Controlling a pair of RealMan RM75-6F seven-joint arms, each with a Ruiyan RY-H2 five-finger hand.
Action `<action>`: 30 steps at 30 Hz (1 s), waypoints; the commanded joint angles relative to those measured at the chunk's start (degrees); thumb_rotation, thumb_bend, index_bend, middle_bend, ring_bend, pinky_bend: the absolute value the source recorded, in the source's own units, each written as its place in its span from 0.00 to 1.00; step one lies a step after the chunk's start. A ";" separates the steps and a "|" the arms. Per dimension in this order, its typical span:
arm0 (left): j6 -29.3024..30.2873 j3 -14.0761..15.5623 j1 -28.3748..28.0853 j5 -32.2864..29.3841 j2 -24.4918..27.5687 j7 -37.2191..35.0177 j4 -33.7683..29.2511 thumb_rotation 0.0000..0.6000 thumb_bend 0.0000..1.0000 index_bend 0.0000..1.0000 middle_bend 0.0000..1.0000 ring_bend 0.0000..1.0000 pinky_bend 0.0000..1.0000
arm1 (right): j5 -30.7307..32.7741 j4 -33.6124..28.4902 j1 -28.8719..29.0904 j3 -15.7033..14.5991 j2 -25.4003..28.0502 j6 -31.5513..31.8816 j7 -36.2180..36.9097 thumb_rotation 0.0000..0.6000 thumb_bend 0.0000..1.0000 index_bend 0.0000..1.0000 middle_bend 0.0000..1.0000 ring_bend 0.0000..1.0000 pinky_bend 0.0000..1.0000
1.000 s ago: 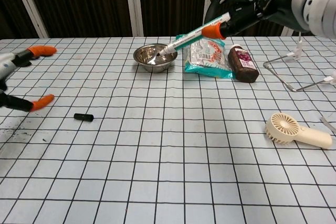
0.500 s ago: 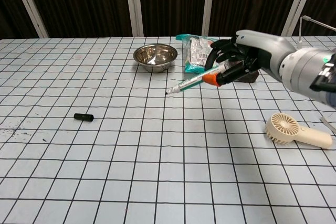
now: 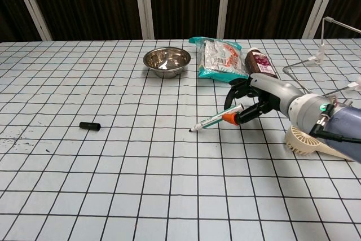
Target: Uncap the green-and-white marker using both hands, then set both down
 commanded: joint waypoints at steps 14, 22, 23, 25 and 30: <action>-0.56 -0.18 0.31 -0.02 0.01 0.36 0.22 1.00 0.49 0.10 0.04 0.00 0.00 | 8.56 -8.57 -0.66 1.50 6.57 -1.94 -9.25 1.00 0.22 0.02 0.01 0.08 0.02; 0.64 -0.32 1.24 0.15 0.39 -0.37 0.97 1.00 0.49 0.10 0.04 0.00 0.00 | 1.21 -17.61 -6.58 3.18 14.92 4.43 -3.70 1.00 0.22 0.07 0.01 0.09 0.02; 0.87 -0.28 1.51 -0.01 0.50 -0.45 1.24 1.00 0.49 0.10 0.04 0.00 0.00 | -1.10 -18.61 -8.06 3.13 16.28 6.51 -2.55 1.00 0.21 0.10 0.01 0.09 0.02; 1.07 -0.01 2.11 -0.45 0.69 -1.16 1.66 1.00 0.49 0.10 0.04 0.00 0.00 | -5.73 -19.59 -11.09 2.50 19.02 10.97 -1.10 1.00 0.22 0.17 0.01 0.09 0.02; 0.00 1.15 3.29 -2.06 0.67 -3.21 3.56 1.00 0.49 0.10 0.03 0.00 0.00 | -14.87 -17.53 -17.75 -0.27 25.81 20.78 -1.09 1.00 0.25 0.29 0.03 0.12 0.02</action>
